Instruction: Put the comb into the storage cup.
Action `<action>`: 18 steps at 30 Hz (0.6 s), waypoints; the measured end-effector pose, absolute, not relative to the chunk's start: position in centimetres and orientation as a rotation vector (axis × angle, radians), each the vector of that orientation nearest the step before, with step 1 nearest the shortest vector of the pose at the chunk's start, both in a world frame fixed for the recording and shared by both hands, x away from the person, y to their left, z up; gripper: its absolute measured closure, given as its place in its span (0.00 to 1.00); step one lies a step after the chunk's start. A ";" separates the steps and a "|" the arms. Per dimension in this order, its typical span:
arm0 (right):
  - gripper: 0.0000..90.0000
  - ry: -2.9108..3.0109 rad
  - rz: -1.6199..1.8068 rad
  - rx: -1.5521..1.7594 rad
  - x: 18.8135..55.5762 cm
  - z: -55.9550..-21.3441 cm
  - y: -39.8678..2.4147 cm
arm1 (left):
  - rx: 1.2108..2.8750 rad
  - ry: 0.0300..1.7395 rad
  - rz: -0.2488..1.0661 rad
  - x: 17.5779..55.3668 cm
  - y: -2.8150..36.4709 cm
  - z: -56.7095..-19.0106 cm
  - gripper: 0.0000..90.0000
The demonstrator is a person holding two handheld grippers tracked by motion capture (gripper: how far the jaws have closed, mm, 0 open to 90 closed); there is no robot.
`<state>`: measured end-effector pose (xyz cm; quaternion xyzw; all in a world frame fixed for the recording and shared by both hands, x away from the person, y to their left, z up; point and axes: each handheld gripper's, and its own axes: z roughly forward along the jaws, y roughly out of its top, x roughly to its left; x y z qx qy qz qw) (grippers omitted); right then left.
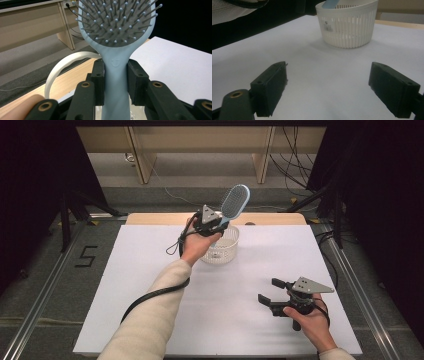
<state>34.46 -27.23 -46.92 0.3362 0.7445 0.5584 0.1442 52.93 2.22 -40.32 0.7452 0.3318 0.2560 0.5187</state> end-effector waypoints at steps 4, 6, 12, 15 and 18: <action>0.18 2.144 1.607 0.965 34.5 -46.9 -27.2 | 1.791 0.796 0.613 52.9 2.2 -40.5 0.77; 0.18 2.145 1.610 0.967 34.5 -46.9 -27.2 | 1.793 0.795 0.613 52.9 2.2 -40.6 0.77; 0.18 2.147 1.607 0.967 34.5 -46.9 -27.2 | 1.798 0.797 0.612 52.8 2.2 -40.8 0.77; 0.18 2.147 1.607 0.966 34.5 -46.9 -27.2 | 1.802 0.793 0.611 52.8 2.2 -40.9 0.77; 0.18 2.149 1.603 0.967 34.5 -46.9 -27.2 | 1.800 0.793 0.609 52.8 2.2 -41.0 0.77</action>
